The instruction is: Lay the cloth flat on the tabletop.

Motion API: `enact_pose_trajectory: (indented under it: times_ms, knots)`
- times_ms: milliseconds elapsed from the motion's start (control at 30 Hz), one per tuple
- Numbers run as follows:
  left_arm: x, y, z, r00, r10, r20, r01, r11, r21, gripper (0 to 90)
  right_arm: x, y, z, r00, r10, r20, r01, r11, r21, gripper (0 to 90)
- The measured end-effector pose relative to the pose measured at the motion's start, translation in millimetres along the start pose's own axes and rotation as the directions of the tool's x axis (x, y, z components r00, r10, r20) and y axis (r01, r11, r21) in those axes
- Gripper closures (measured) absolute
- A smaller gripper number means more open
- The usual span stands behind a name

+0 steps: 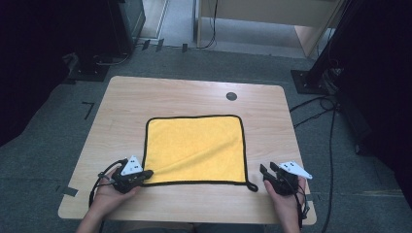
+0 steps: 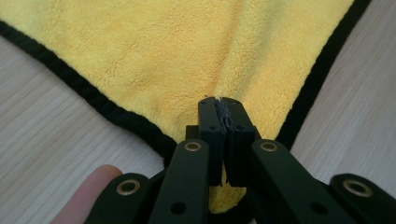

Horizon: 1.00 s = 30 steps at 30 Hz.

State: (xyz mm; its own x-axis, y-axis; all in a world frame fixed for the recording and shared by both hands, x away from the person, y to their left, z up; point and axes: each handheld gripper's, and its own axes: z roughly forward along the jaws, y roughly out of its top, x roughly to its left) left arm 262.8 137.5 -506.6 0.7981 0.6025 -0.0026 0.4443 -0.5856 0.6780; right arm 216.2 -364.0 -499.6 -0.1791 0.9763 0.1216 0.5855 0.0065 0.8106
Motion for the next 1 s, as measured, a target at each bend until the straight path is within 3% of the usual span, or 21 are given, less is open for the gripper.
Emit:
enact_pose_trajectory:
  times_ms: [133, 200, 233, 300, 333, 400, 433, 467, 500, 533, 567, 600, 733, 767, 833, 900, 933, 967, 1000]
  knots:
    - [6.7, -3.6, -2.8, 0.9994, -0.033, 0.008, 0.033, 0.9994, -0.006, 87.3, 1.9, -0.1, 0.5, 0.9999, -0.014, -0.004, 0.014, 0.9999, 0.002, 54.8]
    - [6.5, -3.0, -3.1, 0.9993, -0.038, 0.005, 0.038, 0.9993, -0.001, 80.5, 3.4, -0.3, 0.6, 0.9998, -0.015, -0.011, 0.015, 0.9999, 0.007, 54.9]
    - [5.5, -2.6, -3.3, 0.9989, -0.047, -0.008, 0.047, 0.9988, -0.013, 71.7, 7.6, -0.7, 1.3, 0.9985, -0.03, -0.046, 0.031, 0.9992, 0.026, 55.0]
    - [6.2, -2.4, -4.1, 0.9985, -0.055, -0.004, 0.055, 0.9982, -0.022, 63.0, 9.9, -1.2, 1.5, 0.9975, -0.039, -0.059, 0.041, 0.9985, 0.037, 55.1]
    - [8.5, -2.7, -6.6, 0.9968, -0.08, -0.008, 0.079, 0.995, -0.06, 59.2, 19.7, -4.2, 2.8, 0.9904, -0.072, -0.118, 0.081, 0.9941, 0.072, 55.2]
    - [9.7, -2.8, -7.4, 0.9954, -0.095, -0.016, 0.093, 0.993, -0.072, 57.1, 24.9, -6.4, 3.7, 0.986, -0.088, -0.142, 0.101, 0.991, 0.088, 55.5]
    - [12.2, -3.2, -8.3, 0.9924, -0.12, -0.026, 0.117, 0.9892, -0.088, 57.1, 28.5, -8.3, 4.9, 0.9821, -0.104, -0.157, 0.121, 0.9875, 0.101, 55.7]
    - [15.2, -4.5, -9.1, 0.9866, -0.152, -0.058, 0.145, 0.9827, -0.115, 55.3, 38.6, -13.4, 8.8, 0.9729, -0.136, -0.187, 0.164, 0.9761, 0.142, 57.8]
    - [15.2, -4.5, -9.1, 0.9866, -0.152, -0.058, 0.145, 0.9827, -0.115, 55.3, 38.6, -13.4, 8.8, 0.9729, -0.136, -0.187, 0.164, 0.9761, 0.142, 57.8]
    - [18.2, -6.0, -9.7, 0.9802, -0.183, -0.074, 0.172, 0.9755, -0.137, 55.0, 44.0, -15.4, 10.9, 0.9686, -0.161, -0.19, 0.191, 0.9693, 0.155, 59.7]
    - [18.2, -6.0, -9.7, 0.9802, -0.183, -0.074, 0.172, 0.9755, -0.137, 54.9, 44.0, -15.4, 10.9, 0.9686, -0.161, -0.19, 0.191, 0.9693, 0.155, 59.7]
    - [19.3, -6.6, -9.7, 0.9759, -0.2, -0.088, 0.186, 0.9716, -0.146, 54.9, 45.1, -15.5, 11.2, 0.9664, -0.163, -0.199, 0.196, 0.9681, 0.156, 61.0]
    - [24.1, -9.9, -6.9, 0.9528, -0.259, -0.158, 0.239, 0.9612, -0.138, 54.0, 48.0, -16.9, 10.4, 0.9602, -0.175, -0.218, 0.213, 0.9621, 0.17, 69.2]
    - [25.9, -11.5, -5.6, 0.9467, -0.276, -0.166, 0.256, 0.9576, -0.132, 53.3, 50.0, -17.9, 8.9, 0.9524, -0.199, -0.231, 0.241, 0.9553, 0.171, 76.8]
    - [26.3, -11.7, -5.7, 0.9469, -0.274, -0.167, 0.255, 0.9583, -0.129, 53.1, 51.5, -18.1, 7.7, 0.9494, -0.214, -0.23, 0.257, 0.9499, 0.177, 80.6]
    - [25.4, -11.3, -5.7, 0.9494, -0.267, -0.165, 0.248, 0.9602, -0.129, 52.9, 52.5, -17.0, 5.3, 0.9498, -0.252, -0.186, 0.287, 0.9378, 0.196, 82.4]
    - [25.4, -11.3, -5.7, 0.9494, -0.267, -0.165, 0.248, 0.9602, -0.129, 52.9, 52.5, -17.0, 5.3, 0.9498, -0.252, -0.186, 0.287, 0.9378, 0.196, 82.4]
    - [24.6, -11.0, -5.6, 0.953, -0.263, -0.151, 0.246, 0.9619, -0.118, 52.9, 49.4, -16.5, 3.6, 0.9564, -0.23, -0.18, 0.263, 0.9466, 0.187, 75.4]
    - [24.6, -11.0, -5.6, 0.953, -0.263, -0.151, 0.246, 0.9619, -0.118, 52.9, 49.4, -16.5, 3.6, 0.9564, -0.23, -0.18, 0.263, 0.9466, 0.187, 75.4]
